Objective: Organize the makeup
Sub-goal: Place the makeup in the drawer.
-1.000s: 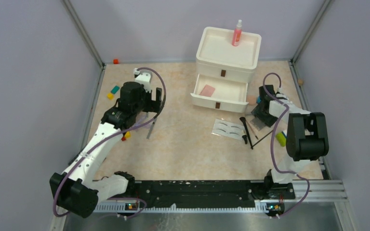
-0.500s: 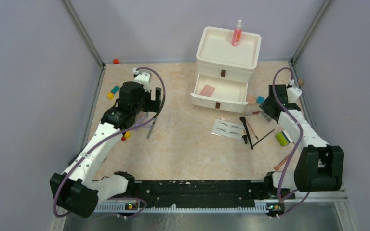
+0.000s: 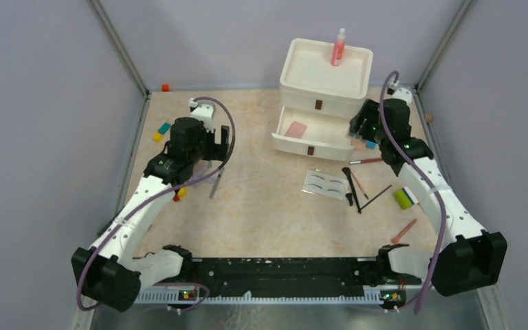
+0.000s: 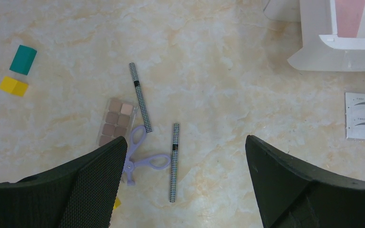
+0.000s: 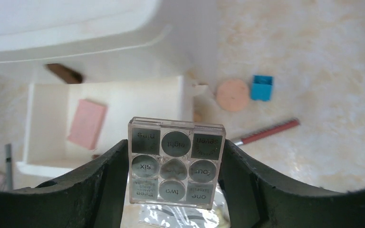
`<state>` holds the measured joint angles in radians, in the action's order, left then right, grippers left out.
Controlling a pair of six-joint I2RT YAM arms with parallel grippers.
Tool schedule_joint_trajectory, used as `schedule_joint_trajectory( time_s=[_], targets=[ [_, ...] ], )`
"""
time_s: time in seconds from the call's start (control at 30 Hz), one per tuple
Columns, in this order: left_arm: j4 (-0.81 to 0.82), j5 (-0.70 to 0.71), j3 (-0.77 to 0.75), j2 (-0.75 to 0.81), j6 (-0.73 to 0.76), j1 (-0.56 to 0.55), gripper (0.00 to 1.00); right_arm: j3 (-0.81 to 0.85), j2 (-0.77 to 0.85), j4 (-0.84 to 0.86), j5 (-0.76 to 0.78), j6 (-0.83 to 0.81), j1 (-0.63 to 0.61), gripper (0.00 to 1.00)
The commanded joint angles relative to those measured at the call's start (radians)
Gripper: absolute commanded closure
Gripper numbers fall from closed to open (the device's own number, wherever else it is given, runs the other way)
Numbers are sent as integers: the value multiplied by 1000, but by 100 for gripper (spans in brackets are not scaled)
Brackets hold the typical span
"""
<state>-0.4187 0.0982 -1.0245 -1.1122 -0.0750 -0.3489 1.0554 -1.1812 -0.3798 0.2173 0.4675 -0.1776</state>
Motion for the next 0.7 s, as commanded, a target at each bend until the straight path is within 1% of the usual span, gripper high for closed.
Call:
schedule_joint_trajectory(
  time_s=[0.0, 0.1, 0.27, 0.5, 0.57, 0.6, 0.67],
  targets=[
    [37, -8, 4, 29, 8, 6, 1, 137, -79, 99, -36, -65, -106, 73],
    [38, -4, 8, 37, 8, 7, 1, 197, -155, 138, -22, -98, -151, 73],
    [38, 3, 11, 43, 11, 7, 1, 284, -297, 136, 1, -139, -185, 72],
    [38, 11, 12, 42, 12, 9, 1, 278, -371, 155, 20, -142, -189, 69],
    [38, 12, 13, 40, 13, 8, 1, 289, -391, 132, 34, -145, -189, 68],
    [38, 12, 13, 41, 13, 9, 1, 293, -399, 121, 40, -145, -190, 67],
    [40, 11, 14, 40, 12, 10, 1, 293, -407, 106, 41, -142, -189, 59]
  ],
)
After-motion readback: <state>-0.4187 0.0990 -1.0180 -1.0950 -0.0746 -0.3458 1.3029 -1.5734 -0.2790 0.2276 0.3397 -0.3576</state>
